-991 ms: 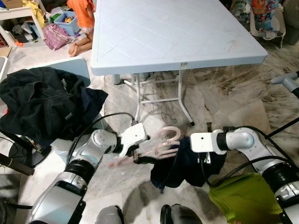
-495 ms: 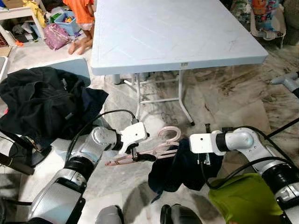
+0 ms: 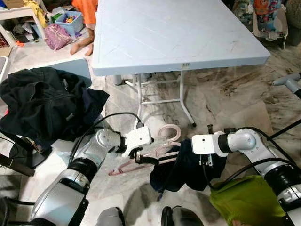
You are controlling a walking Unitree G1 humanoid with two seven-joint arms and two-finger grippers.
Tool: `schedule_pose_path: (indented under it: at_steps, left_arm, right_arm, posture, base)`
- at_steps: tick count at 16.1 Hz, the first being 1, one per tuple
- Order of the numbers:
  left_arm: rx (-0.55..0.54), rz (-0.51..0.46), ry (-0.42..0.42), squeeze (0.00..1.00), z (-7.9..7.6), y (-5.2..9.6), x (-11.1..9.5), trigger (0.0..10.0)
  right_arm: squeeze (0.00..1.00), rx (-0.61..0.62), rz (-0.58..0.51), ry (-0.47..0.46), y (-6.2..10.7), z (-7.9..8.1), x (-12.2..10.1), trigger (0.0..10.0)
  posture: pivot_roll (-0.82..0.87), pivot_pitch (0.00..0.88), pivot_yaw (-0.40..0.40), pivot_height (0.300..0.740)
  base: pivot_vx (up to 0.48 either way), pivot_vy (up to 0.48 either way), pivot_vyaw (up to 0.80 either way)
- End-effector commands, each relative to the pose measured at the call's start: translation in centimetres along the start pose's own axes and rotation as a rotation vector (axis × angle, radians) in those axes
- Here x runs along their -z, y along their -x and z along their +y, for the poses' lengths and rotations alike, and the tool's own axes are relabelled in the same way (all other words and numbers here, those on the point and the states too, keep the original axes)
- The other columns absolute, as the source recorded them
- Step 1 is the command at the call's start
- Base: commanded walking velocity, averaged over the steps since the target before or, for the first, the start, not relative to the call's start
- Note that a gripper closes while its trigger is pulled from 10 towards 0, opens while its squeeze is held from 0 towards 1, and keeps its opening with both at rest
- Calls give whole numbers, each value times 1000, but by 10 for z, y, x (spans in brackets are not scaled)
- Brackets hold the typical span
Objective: Hang hanger
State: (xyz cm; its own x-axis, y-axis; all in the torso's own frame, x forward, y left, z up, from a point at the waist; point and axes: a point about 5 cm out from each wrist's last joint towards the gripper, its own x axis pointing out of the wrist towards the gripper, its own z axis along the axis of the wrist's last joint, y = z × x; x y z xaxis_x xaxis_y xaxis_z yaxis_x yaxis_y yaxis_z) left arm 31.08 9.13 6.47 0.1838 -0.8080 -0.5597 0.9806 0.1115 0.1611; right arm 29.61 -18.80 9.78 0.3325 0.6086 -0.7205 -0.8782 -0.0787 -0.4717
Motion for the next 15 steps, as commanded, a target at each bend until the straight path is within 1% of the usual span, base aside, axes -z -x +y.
schedule_pose_path:
  at_steps: [1, 5, 6, 7, 8, 10, 11, 12, 13, 14, 15]
  left_arm:
    - [-11, 10, -6, 0, 5, 4, -1, 0]
    - [8, 28, 1, 0, 2, 4, 4, 0]
    - [4, 19, -1, 0, 1, 4, 4, 0]
    - [-25, -10, -1, 0, 3, 3, 2, 0]
    - [-30, -13, -1, 0, 3, 3, 1, 0]
    - [-104, -7, -49, 0, 6, 4, 2, 0]
    - [-179, 10, -97, 0, 11, 4, 1, 10000]
    - [-276, 26, -149, 0, 18, 7, -1, 10000]
    - [-441, 69, -182, 0, 30, 13, -1, 10000]
    - [-542, 113, -222, 1000, 38, 20, 1, 10000]
    - [-581, 135, -259, 1000, 41, 23, 1, 10000]
  right_arm:
    - [0, 11, -17, 43, 1, -6, -6, 10000]
    - [0, 38, -14, 60, -1, -8, -7, 10000]
    - [0, 43, -14, 61, -1, -8, -7, 10000]
    - [0, 45, -14, 62, -2, -7, -7, 10000]
    - [0, 45, -14, 62, -2, -7, -7, 10000]
    - [0, 55, -19, 66, -3, -7, -7, 10000]
    - [0, 74, -22, 71, -3, -9, -8, 10000]
    - [0, 97, -17, 81, -2, -12, -8, 10000]
    - [0, 152, 10, 103, -2, -19, -6, 10000]
    - [0, 234, 48, 121, -1, -29, -4, 10000]
    - [0, 283, 68, 125, -1, -35, -3, 10000]
  posture:
    - [-113, 91, -7, 740]
    - [-109, 92, -2, 740]
    - [-109, 95, -1, 740]
    - [-109, 95, -1, 740]
    - [-109, 95, -1, 740]
    - [-109, 97, 0, 740]
    - [-110, 101, 0, 740]
    - [-108, 103, -2, 740]
    - [-106, 103, -3, 740]
    - [-103, 105, -4, 740]
    - [-101, 105, -5, 740]
  base:
    - [0, 0, 0]
    - [0, 0, 0]
    - [0, 0, 0]
    - [0, 0, 0]
    - [0, 0, 0]
    - [0, 0, 0]
    - [0, 0, 0]
    - [0, 0, 0]
    - [0, 0, 0]
    - [0, 0, 0]
    - [0, 0, 0]
